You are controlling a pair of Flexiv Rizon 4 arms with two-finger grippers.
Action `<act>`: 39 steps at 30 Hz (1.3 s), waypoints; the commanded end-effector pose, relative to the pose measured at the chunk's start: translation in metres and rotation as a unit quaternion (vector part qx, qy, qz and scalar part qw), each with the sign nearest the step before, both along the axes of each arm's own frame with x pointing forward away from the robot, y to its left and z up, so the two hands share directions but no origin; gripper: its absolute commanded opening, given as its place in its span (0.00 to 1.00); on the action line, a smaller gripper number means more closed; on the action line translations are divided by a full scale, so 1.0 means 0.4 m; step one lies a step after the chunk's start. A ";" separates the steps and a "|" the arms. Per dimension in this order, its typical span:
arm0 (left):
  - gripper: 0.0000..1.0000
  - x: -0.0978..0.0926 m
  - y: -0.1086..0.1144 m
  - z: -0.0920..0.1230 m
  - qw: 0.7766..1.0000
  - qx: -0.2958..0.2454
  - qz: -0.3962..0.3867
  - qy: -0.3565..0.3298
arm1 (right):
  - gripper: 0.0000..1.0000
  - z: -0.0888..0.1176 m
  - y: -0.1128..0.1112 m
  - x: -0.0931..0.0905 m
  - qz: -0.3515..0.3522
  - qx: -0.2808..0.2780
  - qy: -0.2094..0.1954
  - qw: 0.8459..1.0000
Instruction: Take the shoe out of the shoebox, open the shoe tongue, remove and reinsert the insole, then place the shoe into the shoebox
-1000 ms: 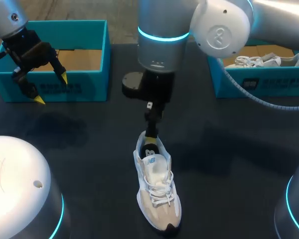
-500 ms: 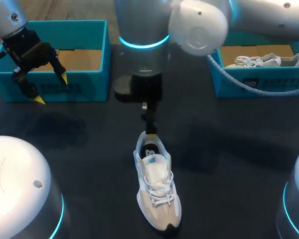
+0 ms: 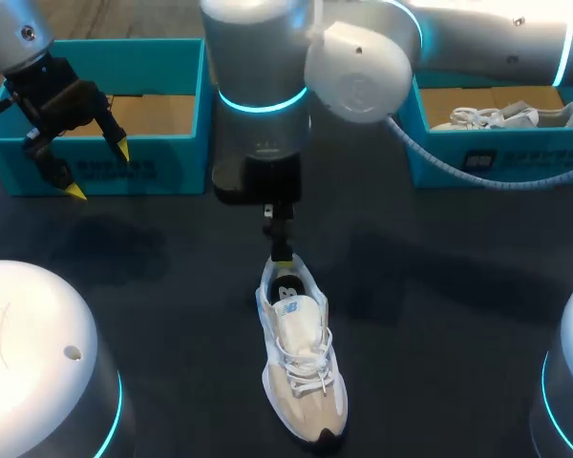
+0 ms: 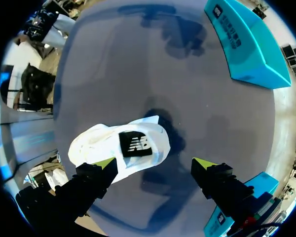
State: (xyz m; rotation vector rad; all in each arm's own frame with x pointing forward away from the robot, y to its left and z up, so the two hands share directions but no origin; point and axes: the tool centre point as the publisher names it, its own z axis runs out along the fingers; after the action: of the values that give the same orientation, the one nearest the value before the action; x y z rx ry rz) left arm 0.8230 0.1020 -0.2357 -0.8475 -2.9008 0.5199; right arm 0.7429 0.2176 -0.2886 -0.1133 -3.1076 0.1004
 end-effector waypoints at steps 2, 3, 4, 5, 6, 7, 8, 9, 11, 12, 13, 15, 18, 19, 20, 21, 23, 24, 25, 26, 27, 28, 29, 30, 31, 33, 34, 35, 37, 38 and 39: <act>1.00 -0.001 0.000 0.001 1.000 0.002 0.000 0.000 | 1.00 -0.042 -0.025 0.000 -0.014 0.021 0.001 1.000; 1.00 -0.001 0.000 0.001 1.000 0.002 0.000 0.000 | 1.00 -0.051 -0.024 0.000 -0.016 0.022 0.002 1.000; 1.00 -0.001 0.000 0.001 1.000 0.002 0.000 0.000 | 1.00 -0.059 -0.023 0.001 -0.016 0.025 0.001 1.000; 1.00 -0.001 0.000 0.001 1.000 0.002 0.000 0.000 | 1.00 -0.067 -0.022 0.001 -0.016 0.030 0.001 0.999; 1.00 -0.001 0.000 0.001 1.000 0.002 0.000 0.000 | 1.00 -0.076 -0.021 0.002 -0.016 0.030 0.001 0.999; 1.00 -0.001 0.000 0.001 1.000 0.002 0.000 0.000 | 1.00 -0.084 -0.019 0.002 -0.016 0.031 0.001 0.999; 1.00 -0.001 0.000 0.001 1.000 0.002 0.000 0.000 | 1.00 -0.090 -0.018 0.003 -0.013 0.036 0.000 0.999; 1.00 -0.001 0.000 0.001 1.000 0.002 0.000 0.000 | 1.00 -0.095 -0.016 0.003 -0.012 0.037 0.000 0.999; 1.00 -0.001 0.000 0.001 1.000 0.002 0.000 0.000 | 1.00 -0.103 -0.012 0.005 -0.009 0.038 0.000 0.999; 1.00 -0.001 0.000 0.001 1.000 0.002 0.000 0.000 | 1.00 -0.107 -0.009 0.008 -0.008 0.038 0.001 0.999; 1.00 -0.001 0.000 0.001 1.000 0.002 0.000 0.000 | 1.00 -0.110 -0.006 0.011 -0.004 0.036 0.001 0.999; 1.00 -0.001 0.000 0.001 1.000 0.002 0.000 0.000 | 1.00 -0.119 -0.003 0.019 0.003 0.038 0.002 0.999; 1.00 -0.001 0.000 0.001 1.000 0.002 0.000 0.000 | 1.00 -0.137 0.003 0.035 0.009 0.031 0.006 0.999; 1.00 -0.001 0.000 0.001 1.000 0.002 0.000 0.000 | 1.00 -0.142 0.003 0.039 0.009 0.032 0.006 0.999; 1.00 -0.001 0.000 0.001 1.000 0.002 0.000 0.000 | 1.00 -0.152 0.003 0.045 0.010 0.034 0.008 0.999; 1.00 -0.001 0.000 0.001 1.000 0.002 0.000 0.000 | 1.00 -0.160 0.004 0.049 0.010 0.035 0.011 0.999; 1.00 -0.001 0.000 0.001 1.000 0.002 0.000 0.000 | 1.00 -0.176 0.005 0.054 0.011 0.037 0.012 0.999; 1.00 -0.001 0.000 0.001 1.000 0.002 0.000 0.000 | 1.00 -0.184 0.005 0.057 0.011 0.039 0.016 0.999; 1.00 -0.001 0.000 0.001 1.000 0.002 0.000 0.000 | 1.00 -0.191 0.006 0.060 0.012 0.042 0.017 0.999; 1.00 -0.001 0.000 0.001 1.000 0.002 0.000 0.000 | 1.00 -0.198 0.006 0.062 0.012 0.042 0.018 0.999; 1.00 -0.001 0.000 0.001 1.000 0.002 0.000 0.000 | 1.00 -0.204 0.008 0.063 0.012 0.043 0.019 0.999; 1.00 -0.001 0.000 0.001 1.000 0.002 0.000 0.000 | 1.00 -0.211 0.009 0.065 0.013 0.044 0.022 0.999; 1.00 -0.001 0.000 0.001 1.000 0.002 0.000 0.000 | 1.00 -0.217 0.012 0.066 0.012 0.043 0.026 0.999; 1.00 -0.001 0.000 0.001 1.000 0.002 0.000 0.000 | 1.00 -0.223 0.014 0.066 0.013 0.042 0.027 0.999; 1.00 -0.001 0.000 0.001 1.000 0.002 0.000 0.000 | 1.00 -0.228 0.016 0.065 0.014 0.042 0.028 0.999; 1.00 -0.001 0.000 0.001 1.000 0.002 0.000 0.000 | 1.00 -0.237 0.017 0.064 0.014 0.044 0.030 0.998; 1.00 -0.001 0.000 0.001 1.000 0.002 0.000 0.000 | 1.00 -0.240 0.017 0.063 0.014 0.045 0.031 0.998; 1.00 -0.001 0.000 0.001 1.000 0.002 0.000 0.000 | 1.00 -0.242 0.016 0.062 0.013 0.047 0.032 0.998; 1.00 -0.001 0.000 0.001 1.000 0.002 0.000 0.000 | 1.00 -0.243 0.015 0.058 0.010 0.048 0.031 0.998; 1.00 -0.001 0.000 0.001 1.000 0.002 0.000 0.000 | 1.00 -0.242 0.015 0.057 0.010 0.048 0.030 0.998; 1.00 -0.001 0.000 0.001 1.000 0.002 0.000 0.000 | 1.00 -0.240 0.015 0.055 0.011 0.047 0.028 0.998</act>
State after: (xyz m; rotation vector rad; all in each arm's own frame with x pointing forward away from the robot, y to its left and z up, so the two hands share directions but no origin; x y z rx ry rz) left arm 0.8230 0.1020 -0.2357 -0.8476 -2.9008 0.5199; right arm 0.7673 0.2239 -0.3848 -0.0732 -3.0436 -0.0422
